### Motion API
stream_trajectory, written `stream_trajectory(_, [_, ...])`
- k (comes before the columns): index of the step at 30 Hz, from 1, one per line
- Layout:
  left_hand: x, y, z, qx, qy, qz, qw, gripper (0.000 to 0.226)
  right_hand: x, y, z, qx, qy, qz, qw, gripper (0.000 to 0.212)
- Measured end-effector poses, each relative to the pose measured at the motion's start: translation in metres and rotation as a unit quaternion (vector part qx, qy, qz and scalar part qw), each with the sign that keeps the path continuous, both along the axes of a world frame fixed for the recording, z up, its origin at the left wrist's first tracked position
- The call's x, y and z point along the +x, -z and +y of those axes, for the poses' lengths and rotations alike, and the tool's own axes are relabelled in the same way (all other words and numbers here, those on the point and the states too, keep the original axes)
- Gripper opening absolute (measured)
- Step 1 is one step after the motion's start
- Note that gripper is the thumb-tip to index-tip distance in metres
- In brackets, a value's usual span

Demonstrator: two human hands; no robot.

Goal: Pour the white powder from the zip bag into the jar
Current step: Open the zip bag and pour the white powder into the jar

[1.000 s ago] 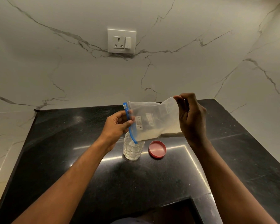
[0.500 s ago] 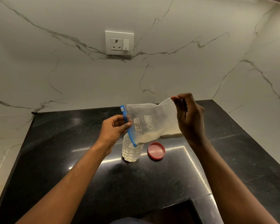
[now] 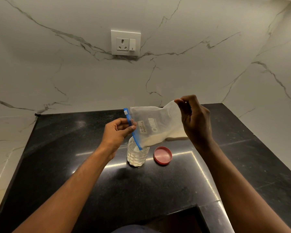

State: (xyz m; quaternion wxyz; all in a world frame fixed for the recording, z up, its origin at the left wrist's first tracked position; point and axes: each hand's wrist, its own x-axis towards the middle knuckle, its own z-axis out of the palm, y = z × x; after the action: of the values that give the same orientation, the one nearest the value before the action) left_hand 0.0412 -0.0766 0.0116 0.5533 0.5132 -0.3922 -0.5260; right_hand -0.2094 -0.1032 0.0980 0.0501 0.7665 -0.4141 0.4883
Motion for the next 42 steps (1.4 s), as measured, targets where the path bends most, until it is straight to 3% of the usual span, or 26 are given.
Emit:
stream_trajectory(15, [0.001, 0.000, 0.006, 0.027, 0.002, -0.004, 1.000, 0.022, -0.001, -0.004, -0.005, -0.010, -0.011, 0.051, 0.999, 0.033])
stream_trajectory(42, [0.003, 0.001, 0.004, 0.024, 0.010, 0.005, 1.000, 0.028, -0.001, -0.002, -0.012, 0.000, -0.039, 0.068, 0.997, 0.030])
